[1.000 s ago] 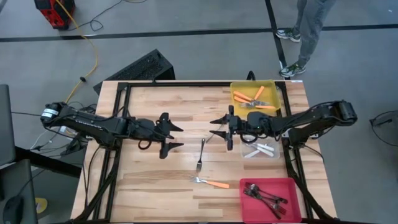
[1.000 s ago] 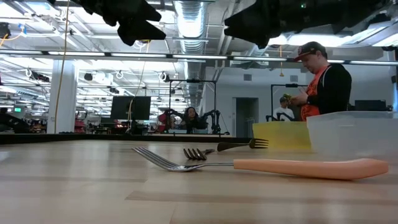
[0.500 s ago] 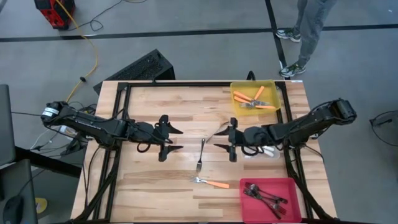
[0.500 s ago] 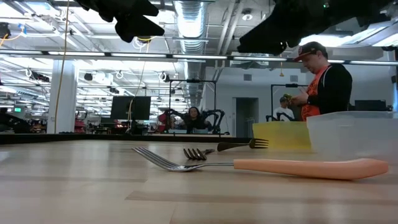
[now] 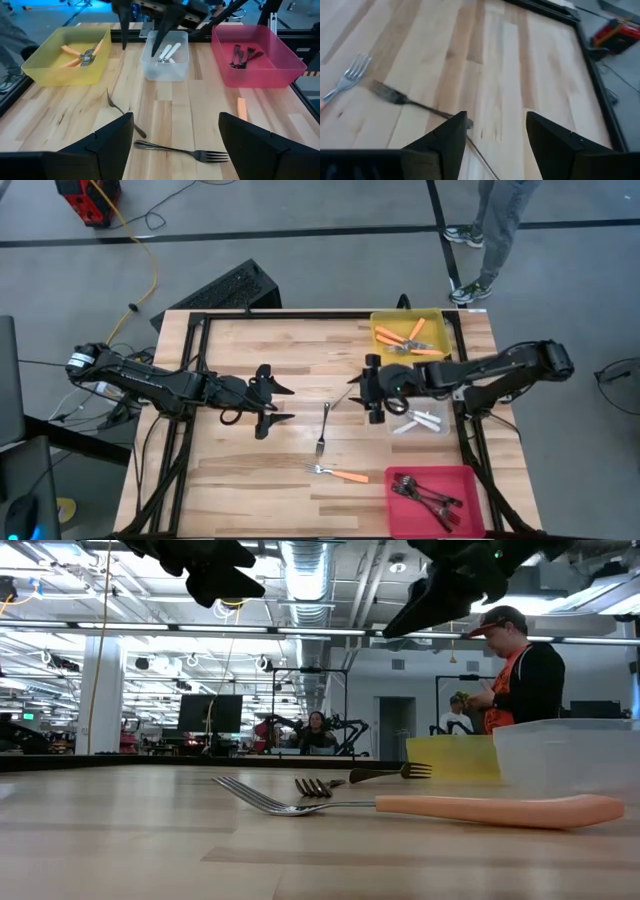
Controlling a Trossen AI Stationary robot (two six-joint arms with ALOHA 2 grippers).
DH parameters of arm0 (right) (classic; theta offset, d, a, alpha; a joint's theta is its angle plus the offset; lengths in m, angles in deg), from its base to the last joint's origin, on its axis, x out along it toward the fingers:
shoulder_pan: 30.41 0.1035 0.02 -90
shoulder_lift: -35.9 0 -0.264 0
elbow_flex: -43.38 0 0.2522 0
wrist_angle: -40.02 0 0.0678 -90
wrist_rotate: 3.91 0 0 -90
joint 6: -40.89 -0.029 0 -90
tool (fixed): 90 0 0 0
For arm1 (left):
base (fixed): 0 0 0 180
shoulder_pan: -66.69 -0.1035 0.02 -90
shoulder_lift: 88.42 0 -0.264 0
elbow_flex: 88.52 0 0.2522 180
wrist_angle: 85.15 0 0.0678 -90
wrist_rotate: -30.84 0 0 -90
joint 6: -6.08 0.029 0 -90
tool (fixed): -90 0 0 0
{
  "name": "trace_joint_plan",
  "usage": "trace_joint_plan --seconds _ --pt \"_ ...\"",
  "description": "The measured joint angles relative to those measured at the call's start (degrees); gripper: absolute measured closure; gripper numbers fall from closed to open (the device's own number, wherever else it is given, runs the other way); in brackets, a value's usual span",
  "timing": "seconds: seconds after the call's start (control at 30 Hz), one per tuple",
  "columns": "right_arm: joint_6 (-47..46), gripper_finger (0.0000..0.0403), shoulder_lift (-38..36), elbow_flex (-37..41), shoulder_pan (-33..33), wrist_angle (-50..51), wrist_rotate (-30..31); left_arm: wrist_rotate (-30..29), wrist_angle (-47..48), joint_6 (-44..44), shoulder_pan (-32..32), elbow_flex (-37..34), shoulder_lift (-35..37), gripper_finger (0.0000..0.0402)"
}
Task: Sort silverware by color (type)
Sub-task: Put the black fork into the red bin
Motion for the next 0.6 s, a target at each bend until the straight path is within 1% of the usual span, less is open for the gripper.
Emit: trace_joint_plan --seconds 0.1,0.23,0.3,0.47,0.6 --pt "3.8 0.0176 0.8 0.0 -3.0 0.4 -5.4 0.0 0.0 0.9 0.0 0.0 0.0 0.0127" --pt "10.3 0.0182 4.6 0.0 -6.9 0.7 -9.1 -0.1 0.3 2.6 -0.1 0.0 0.9 0.0127" --pt "12.7 0.0183 7.4 -0.6 -8.3 0.5 -10.0 -0.1 1.3 2.8 -0.2 0.0 1.3 0.0127" --pt "13.6 0.0180 15.0 -2.5 -11.2 0.7 -11.5 0.0 1.6 2.8 -0.5 0.0 1.5 0.0127" --pt "15.7 0.0179 20.4 -5.1 -12.4 3.3 -12.6 -0.1 2.1 3.3 -0.5 0.0 1.5 0.0127"
